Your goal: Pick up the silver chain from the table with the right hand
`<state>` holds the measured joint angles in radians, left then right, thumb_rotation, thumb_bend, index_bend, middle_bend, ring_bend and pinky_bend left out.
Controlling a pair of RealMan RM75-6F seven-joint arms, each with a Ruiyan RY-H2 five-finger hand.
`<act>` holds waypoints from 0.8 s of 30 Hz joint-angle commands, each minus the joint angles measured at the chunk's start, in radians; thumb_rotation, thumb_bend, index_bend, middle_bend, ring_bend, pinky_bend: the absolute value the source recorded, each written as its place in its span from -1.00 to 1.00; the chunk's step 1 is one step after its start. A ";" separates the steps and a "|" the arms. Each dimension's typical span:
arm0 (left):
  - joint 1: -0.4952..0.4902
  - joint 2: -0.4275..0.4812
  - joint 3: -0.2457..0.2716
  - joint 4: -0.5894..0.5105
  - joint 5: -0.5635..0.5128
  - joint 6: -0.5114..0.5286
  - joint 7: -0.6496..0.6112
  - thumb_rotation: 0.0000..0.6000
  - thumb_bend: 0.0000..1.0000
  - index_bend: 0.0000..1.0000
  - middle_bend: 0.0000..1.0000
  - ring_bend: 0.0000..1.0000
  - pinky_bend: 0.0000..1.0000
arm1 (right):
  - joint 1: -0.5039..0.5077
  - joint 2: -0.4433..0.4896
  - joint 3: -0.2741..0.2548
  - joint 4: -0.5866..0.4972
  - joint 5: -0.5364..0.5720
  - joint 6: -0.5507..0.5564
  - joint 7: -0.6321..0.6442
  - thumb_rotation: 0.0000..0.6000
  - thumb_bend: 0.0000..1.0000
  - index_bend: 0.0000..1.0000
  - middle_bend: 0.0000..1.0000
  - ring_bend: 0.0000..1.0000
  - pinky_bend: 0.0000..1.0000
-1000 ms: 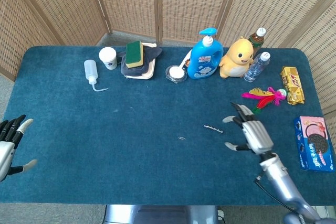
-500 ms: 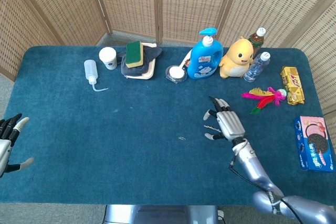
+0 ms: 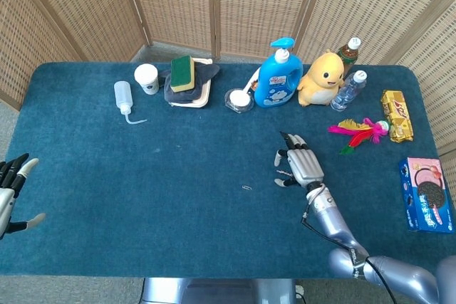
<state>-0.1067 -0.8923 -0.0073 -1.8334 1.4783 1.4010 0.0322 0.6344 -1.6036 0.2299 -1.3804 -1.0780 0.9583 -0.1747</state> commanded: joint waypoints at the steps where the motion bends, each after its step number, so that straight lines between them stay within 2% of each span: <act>1: 0.000 -0.001 0.000 0.000 0.000 -0.001 0.002 1.00 -0.56 -1.00 -1.00 -1.00 -1.00 | 0.002 -0.005 -0.001 0.005 0.003 0.000 0.000 1.00 -0.66 0.05 -1.00 -1.00 -1.00; 17: 0.000 0.002 -0.001 0.001 -0.001 -0.001 -0.008 1.00 -0.56 -1.00 -1.00 -1.00 -1.00 | 0.028 -0.045 0.001 0.052 0.078 -0.018 -0.074 1.00 -0.49 0.15 -1.00 -1.00 -1.00; 24: 0.001 0.003 -0.001 0.001 0.000 0.002 -0.011 1.00 -0.56 -1.00 -1.00 -1.00 -1.00 | 0.027 -0.040 -0.005 0.043 0.083 -0.017 -0.084 1.00 -0.45 0.01 -1.00 -1.00 -1.00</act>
<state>-0.1059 -0.8888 -0.0082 -1.8322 1.4785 1.4027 0.0215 0.6613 -1.6438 0.2257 -1.3368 -0.9953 0.9419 -0.2583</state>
